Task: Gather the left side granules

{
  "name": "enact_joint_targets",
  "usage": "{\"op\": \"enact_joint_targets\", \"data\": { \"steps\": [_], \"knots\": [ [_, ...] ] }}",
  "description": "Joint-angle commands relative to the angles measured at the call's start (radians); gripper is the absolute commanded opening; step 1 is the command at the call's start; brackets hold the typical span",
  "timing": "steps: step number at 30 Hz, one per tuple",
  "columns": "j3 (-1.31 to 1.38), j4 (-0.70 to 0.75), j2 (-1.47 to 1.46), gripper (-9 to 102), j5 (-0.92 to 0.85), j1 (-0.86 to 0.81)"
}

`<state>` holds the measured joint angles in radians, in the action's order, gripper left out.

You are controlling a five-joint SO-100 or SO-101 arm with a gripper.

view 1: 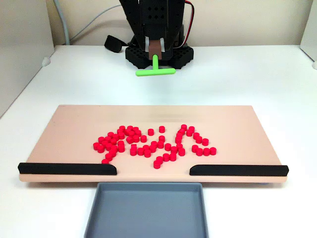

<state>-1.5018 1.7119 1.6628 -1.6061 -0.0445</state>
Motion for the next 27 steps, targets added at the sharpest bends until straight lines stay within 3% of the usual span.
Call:
{"op": "enact_joint_targets", "data": {
  "steps": [1,19,27],
  "knots": [
    [0.021,0.005,0.012,0,0.000,0.009],
    [0.026,0.005,0.023,0,0.057,-0.021],
    [0.026,0.005,0.035,0,0.279,0.051]
  ]
}}
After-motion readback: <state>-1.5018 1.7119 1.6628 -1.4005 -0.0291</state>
